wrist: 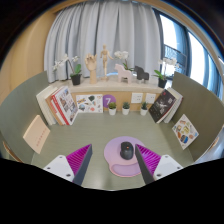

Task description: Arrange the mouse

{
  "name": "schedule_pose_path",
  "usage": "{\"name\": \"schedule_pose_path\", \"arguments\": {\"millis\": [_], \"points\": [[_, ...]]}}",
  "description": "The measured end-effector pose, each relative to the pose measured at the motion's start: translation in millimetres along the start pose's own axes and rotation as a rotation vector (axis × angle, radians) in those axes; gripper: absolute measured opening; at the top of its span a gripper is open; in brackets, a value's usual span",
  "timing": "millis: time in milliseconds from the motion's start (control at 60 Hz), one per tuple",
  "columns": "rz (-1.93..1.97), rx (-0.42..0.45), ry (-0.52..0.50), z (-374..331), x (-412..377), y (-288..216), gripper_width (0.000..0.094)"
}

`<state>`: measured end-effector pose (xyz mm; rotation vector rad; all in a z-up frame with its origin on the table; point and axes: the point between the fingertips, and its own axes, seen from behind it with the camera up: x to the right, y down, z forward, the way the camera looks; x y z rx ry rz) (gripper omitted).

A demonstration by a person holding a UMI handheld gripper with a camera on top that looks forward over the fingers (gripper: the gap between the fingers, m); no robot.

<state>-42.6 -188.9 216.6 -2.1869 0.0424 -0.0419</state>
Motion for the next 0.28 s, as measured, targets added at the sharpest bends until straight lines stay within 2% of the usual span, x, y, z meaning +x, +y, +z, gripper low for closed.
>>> {"name": "schedule_pose_path", "arguments": {"millis": [133, 283], "points": [[-0.007, 0.023, -0.017, -29.8, -20.3, 10.2, 0.0865], [-0.016, 0.01, 0.007, -54.0, -30.9, 31.9, 0.0862]]}}
